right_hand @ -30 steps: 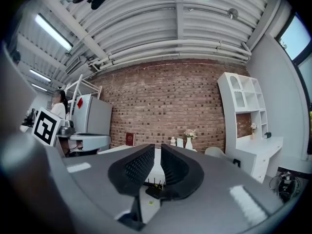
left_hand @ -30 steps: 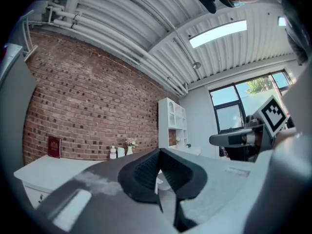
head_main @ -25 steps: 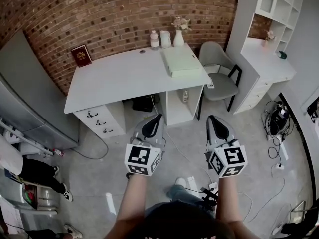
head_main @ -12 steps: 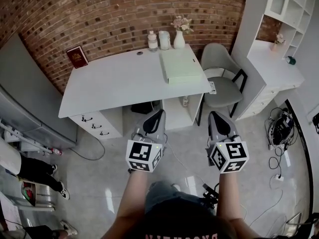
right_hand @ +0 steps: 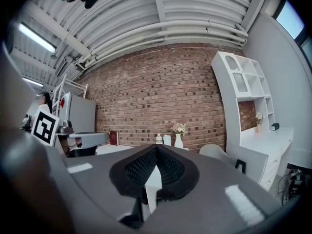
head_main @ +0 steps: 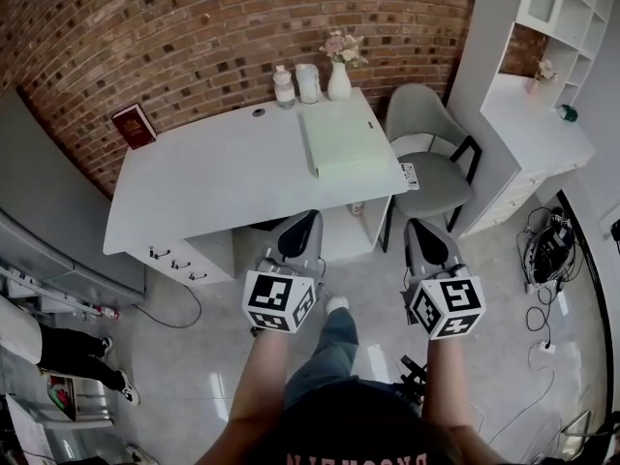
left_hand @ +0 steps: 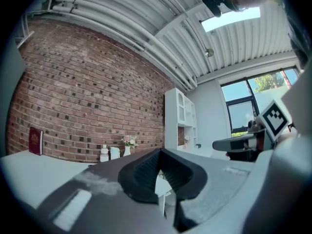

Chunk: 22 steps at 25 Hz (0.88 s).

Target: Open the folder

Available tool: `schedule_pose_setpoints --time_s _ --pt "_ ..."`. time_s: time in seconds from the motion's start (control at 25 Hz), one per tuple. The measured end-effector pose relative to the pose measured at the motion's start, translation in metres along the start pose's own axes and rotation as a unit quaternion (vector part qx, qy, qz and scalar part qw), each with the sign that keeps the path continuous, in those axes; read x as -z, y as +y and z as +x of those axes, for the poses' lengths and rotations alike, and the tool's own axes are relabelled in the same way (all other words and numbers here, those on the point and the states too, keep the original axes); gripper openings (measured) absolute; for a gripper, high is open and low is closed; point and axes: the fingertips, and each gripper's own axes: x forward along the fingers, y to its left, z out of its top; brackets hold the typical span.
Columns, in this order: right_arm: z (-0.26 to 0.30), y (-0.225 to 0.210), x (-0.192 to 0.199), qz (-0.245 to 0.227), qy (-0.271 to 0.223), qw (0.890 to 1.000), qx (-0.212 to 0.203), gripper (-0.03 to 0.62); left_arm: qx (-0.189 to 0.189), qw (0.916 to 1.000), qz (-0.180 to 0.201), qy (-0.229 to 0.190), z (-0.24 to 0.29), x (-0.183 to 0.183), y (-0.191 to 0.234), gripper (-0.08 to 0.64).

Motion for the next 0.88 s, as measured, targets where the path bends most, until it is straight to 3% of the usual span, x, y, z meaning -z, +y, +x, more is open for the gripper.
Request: schedule_pose_setpoints --time_s 0.68,0.88 --pt "0.162 -0.12 -0.002 0.007 0.034 0.997 0.074 0.0 0.056 0.9975 0.003 0.044 0.205 0.033 0.08 0.002" --pt "0.191 -0.146 0.0 0.008 0.047 0.995 0.093 0.0 0.099 0.9922 0.014 0.075 0.253 0.049 0.08 0.112"
